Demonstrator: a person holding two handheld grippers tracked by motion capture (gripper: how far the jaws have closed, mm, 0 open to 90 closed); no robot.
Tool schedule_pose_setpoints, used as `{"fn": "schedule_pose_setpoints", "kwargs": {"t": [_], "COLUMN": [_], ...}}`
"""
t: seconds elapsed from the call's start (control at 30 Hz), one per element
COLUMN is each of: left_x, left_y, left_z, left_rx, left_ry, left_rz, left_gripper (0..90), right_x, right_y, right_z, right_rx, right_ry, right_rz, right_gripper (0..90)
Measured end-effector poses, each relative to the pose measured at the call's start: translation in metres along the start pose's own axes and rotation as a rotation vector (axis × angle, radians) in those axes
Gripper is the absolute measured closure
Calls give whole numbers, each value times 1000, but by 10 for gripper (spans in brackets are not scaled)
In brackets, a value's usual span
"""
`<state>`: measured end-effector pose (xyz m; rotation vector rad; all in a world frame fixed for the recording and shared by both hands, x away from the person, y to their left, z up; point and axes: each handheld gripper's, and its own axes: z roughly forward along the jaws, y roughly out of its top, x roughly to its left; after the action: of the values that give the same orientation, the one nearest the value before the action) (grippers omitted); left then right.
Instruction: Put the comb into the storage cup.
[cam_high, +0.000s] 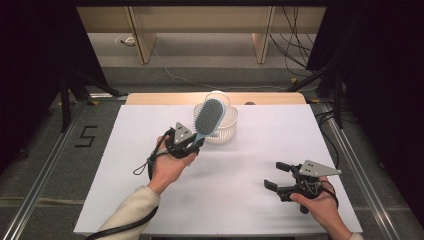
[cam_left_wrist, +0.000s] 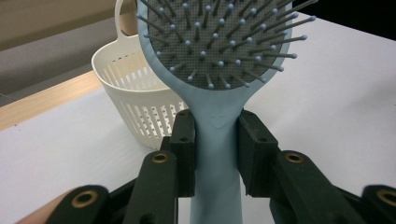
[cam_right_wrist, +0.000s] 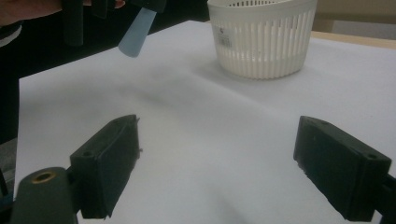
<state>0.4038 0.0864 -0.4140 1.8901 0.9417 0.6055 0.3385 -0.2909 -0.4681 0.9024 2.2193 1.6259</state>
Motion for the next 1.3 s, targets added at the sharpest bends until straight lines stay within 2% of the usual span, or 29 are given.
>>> {"fn": "schedule_pose_setpoints", "kwargs": {"t": [0.23, 0.8, 1.3], "left_x": [1, 6, 6], "left_y": [0, 1, 3], "left_z": [0, -3, -5], "left_rx": [-3, -48, -67], "left_ry": [8, 26, 28], "left_rz": [-2, -17, -17], "left_gripper": [695, 695, 695], "right_x": [0, 0, 0], "right_y": [0, 0, 0], "right_z": [0, 0, 0], "right_rx": [0, 0, -2], "right_ry": [0, -1, -1], "right_rz": [0, 1, 0], "right_gripper": [153, 153, 153]}}
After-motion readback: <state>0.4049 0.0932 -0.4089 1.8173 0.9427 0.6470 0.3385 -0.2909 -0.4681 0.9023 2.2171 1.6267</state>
